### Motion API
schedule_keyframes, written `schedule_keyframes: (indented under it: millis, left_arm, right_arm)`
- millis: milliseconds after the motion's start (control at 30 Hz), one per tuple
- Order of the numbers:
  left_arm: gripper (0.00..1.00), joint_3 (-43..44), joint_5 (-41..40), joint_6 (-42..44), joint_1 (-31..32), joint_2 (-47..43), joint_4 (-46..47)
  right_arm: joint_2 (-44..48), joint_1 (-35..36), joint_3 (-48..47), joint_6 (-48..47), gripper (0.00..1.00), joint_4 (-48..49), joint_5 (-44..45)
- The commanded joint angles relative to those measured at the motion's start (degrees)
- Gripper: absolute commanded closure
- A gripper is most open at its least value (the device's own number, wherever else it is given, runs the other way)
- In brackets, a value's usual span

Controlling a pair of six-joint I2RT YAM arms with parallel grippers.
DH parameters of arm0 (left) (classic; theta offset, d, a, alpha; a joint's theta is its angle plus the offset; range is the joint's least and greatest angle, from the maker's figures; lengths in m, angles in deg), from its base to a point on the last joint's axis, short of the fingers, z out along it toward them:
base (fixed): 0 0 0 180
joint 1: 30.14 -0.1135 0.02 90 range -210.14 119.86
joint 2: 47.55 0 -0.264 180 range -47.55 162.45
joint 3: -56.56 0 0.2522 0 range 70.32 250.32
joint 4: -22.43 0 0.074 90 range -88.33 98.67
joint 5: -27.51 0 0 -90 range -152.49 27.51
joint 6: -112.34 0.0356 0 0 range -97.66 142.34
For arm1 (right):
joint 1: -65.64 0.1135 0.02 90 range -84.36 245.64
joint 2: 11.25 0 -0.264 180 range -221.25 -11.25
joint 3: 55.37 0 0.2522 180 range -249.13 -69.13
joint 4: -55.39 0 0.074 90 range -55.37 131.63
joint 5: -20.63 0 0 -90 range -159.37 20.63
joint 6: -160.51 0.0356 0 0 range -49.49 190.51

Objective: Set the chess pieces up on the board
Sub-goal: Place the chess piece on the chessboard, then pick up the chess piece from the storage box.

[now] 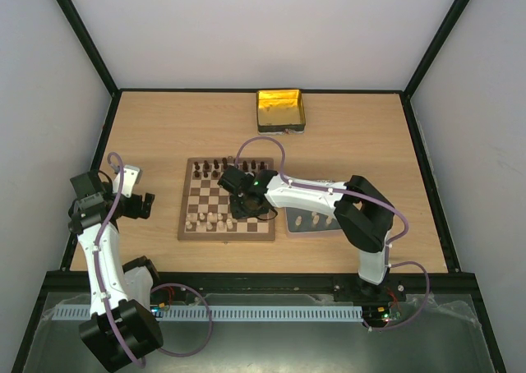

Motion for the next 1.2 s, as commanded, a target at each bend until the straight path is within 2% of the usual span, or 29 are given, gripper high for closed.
schedule_keyframes:
  millis: [0, 400, 467, 533, 633, 733, 1000, 1167]
  left_arm:
    - [0.01, -0.7, 1.1, 0.2, 0.1, -0.1, -0.2]
    - [0.01, -0.8, 1.1, 0.2, 0.1, -0.1, -0.3]
    - [0.01, -0.8, 1.1, 0.2, 0.1, 0.0, -0.3]
    - [0.01, -0.7, 1.1, 0.2, 0.1, 0.0, -0.3]
    - [0.01, -0.7, 1.1, 0.2, 0.1, 0.1, -0.3]
    - [0.01, -0.8, 1.1, 0.3, 0.1, 0.0, -0.3]
    - [0.01, -0.9, 1.2, 0.3, 0.1, 0.0, -0.3]
    - [0.01, -0.7, 1.0, 0.2, 0.2, 0.3, -0.3]
  right_arm:
    - [-0.4, 0.4, -1.2, 0.0, 0.84, -0.4, 1.0]
    - [-0.2, 0.5, -2.0, -0.1, 0.79, -1.1, 1.3]
    - [0.7, 0.5, -2.8, 0.0, 0.72, -2.0, 3.2]
    - [2.2, 0.4, -3.8, 0.3, 0.6, -3.6, 6.5]
    - [5.9, 0.0, -3.2, 2.2, 0.58, -4.3, 10.1]
    - [9.9, -1.8, -0.8, 2.9, 0.58, -5.2, 11.8]
    - [21.6, -13.4, 17.4, 2.9, 0.58, -2.2, 10.6]
    - [24.1, -14.8, 22.5, 2.5, 0.58, -1.5, 9.9]
